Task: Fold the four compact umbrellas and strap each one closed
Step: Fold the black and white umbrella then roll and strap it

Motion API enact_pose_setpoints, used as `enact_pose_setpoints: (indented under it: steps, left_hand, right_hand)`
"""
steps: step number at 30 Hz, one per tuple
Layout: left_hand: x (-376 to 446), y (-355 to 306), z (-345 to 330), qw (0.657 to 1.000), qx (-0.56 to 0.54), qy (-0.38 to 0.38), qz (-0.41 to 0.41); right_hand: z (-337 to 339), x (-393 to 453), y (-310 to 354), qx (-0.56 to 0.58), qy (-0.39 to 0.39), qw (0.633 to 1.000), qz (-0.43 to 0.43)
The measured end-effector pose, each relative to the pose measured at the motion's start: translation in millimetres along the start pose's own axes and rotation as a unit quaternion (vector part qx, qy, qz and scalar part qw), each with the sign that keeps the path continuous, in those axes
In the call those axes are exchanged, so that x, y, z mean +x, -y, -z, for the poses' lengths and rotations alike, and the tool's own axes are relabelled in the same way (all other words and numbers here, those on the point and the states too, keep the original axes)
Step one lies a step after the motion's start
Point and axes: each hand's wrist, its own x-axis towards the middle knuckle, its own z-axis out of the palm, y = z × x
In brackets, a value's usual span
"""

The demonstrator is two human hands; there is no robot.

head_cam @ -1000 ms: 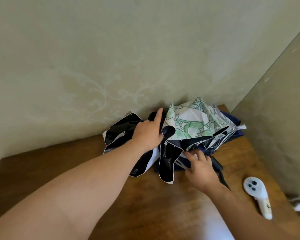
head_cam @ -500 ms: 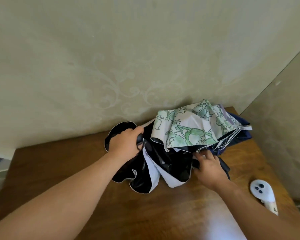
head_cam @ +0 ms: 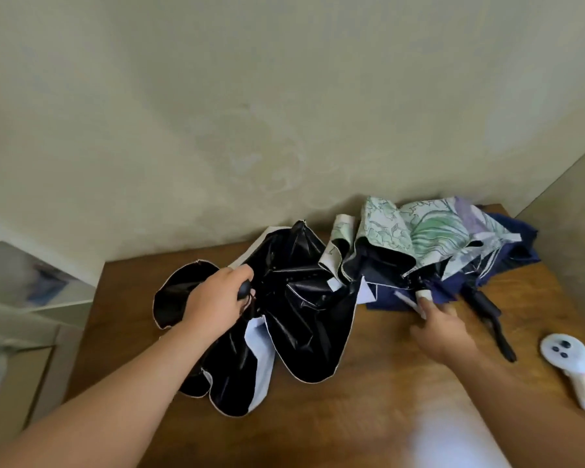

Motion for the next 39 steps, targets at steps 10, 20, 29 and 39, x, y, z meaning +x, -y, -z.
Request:
enact_pose_setpoints:
  steps: [10,20,29,39]
  left_hand:
    - [-56.2,51.5,13.6,0.998,-0.003,0.011,0.063]
    - [-113.0,103.7,7.3,0.979,-0.189,-0.002,0.076]
    - [-182.9,60.1,-32.5,0.943,-0.317,0.063,0.083]
    - [-239.2,62.2,-40.3,0.946,-0.293,0.126,0.056]
  right_hand:
    - [-60.8,-48.4,70.0,-0.013,0.034,0.999,0.02]
    - [-79.2,-114.0,164.9,0.028,0.088,0.982,0.164]
    - [-77.7,-183.8,259.2,0.232,0.302,0.911,0.162]
    - [-128.8,-198.3,239.6,-0.006,0.329,0.944,0.019]
